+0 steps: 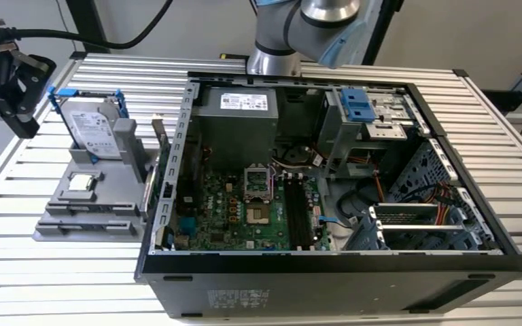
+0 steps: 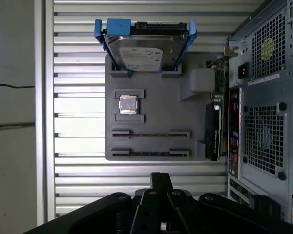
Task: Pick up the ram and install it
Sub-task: 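Reach for the ram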
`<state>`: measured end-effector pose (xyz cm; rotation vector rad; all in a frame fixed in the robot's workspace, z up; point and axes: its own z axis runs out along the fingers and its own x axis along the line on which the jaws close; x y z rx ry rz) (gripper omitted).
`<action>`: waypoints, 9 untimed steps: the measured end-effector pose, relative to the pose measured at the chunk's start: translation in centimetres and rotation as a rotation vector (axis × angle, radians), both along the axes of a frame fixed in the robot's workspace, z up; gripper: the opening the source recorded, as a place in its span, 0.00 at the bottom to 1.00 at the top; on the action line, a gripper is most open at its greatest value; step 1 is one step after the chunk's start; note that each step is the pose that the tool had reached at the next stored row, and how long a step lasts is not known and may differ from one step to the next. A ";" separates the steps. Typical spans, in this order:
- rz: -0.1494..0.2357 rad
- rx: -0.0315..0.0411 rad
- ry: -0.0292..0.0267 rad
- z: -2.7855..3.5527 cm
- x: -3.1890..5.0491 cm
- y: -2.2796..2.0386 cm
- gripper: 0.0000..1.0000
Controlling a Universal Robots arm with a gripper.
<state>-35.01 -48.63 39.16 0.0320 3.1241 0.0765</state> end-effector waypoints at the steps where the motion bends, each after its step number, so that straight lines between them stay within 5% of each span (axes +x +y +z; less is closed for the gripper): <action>1: 0.000 0.0000 0.0000 0.00 0.00 0.00 0.00; 9: 0.015 0.0000 0.0000 0.00 0.00 -0.01 0.00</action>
